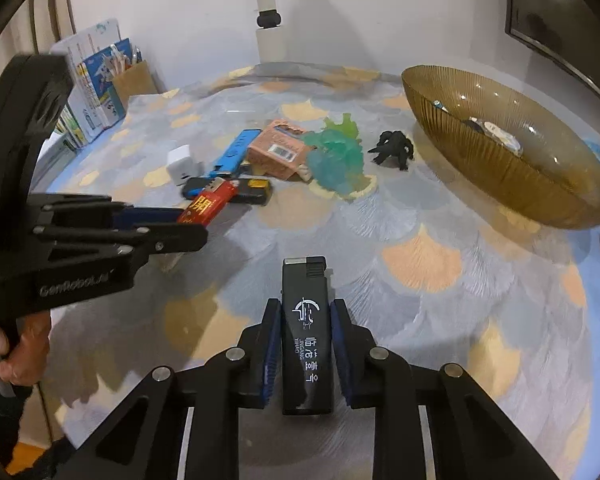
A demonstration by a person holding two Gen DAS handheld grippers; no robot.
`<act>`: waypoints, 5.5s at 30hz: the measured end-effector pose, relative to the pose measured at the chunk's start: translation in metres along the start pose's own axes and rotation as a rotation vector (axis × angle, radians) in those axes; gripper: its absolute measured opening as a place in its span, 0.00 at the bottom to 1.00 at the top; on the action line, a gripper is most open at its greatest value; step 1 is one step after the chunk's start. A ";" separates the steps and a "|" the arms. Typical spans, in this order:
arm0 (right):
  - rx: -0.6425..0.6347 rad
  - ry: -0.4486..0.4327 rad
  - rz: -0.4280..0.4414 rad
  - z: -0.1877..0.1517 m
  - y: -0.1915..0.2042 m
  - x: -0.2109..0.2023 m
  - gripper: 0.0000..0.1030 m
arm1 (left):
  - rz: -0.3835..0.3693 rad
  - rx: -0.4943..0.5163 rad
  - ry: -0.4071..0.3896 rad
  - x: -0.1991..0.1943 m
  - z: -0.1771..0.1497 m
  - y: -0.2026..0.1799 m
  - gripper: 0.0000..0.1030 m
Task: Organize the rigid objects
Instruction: 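Grasp the black USB stick with the right tool while the left tool grasps the red lighter, then carry both held items over the amber bowl and open both tools, then return both tools to the remaining objects, then grasp the green translucent figure with the right tool while the left tool grasps the white cube charger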
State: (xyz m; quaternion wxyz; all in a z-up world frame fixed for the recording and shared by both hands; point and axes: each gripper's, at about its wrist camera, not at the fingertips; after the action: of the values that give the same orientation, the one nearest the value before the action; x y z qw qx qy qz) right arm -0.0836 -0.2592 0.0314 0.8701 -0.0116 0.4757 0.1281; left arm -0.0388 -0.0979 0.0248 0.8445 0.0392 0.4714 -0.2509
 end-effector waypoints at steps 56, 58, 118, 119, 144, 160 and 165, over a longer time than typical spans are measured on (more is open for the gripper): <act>0.413 -0.237 -0.221 0.070 -0.168 -0.132 0.23 | -0.091 0.160 -0.195 -0.001 0.147 -0.126 0.20; 0.434 -0.179 -0.232 0.074 -0.180 -0.114 0.23 | -0.116 0.164 -0.159 0.020 0.150 -0.131 0.20; 0.193 -0.083 -0.167 0.006 -0.005 0.006 0.79 | 0.311 -0.156 -0.227 -0.038 -0.047 0.038 0.85; 0.192 -0.082 -0.167 0.007 -0.005 0.007 0.79 | 0.320 -0.158 -0.224 -0.037 -0.047 0.038 0.85; 0.227 -0.011 -0.200 0.008 -0.013 0.017 0.80 | 0.302 -0.143 -0.174 -0.038 -0.043 0.040 0.85; 0.273 0.039 0.048 0.093 -0.033 0.035 0.80 | 0.021 -0.285 -0.008 0.030 0.050 0.086 0.78; 0.235 0.011 0.002 0.107 -0.032 0.064 0.46 | 0.115 -0.205 -0.015 0.038 0.060 0.077 0.42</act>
State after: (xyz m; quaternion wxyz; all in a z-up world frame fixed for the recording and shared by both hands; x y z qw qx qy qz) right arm 0.0451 -0.2610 0.0339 0.8626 0.0901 0.4925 0.0721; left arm 0.0595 -0.0642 0.0139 0.8608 -0.0221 0.4850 -0.1529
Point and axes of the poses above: each gripper's, at about its wrist camera, not at the fingertips, and x roughly the way its jaws point, y to its left, z to its top, and after that the axes turned 1 degree about y, right-handed
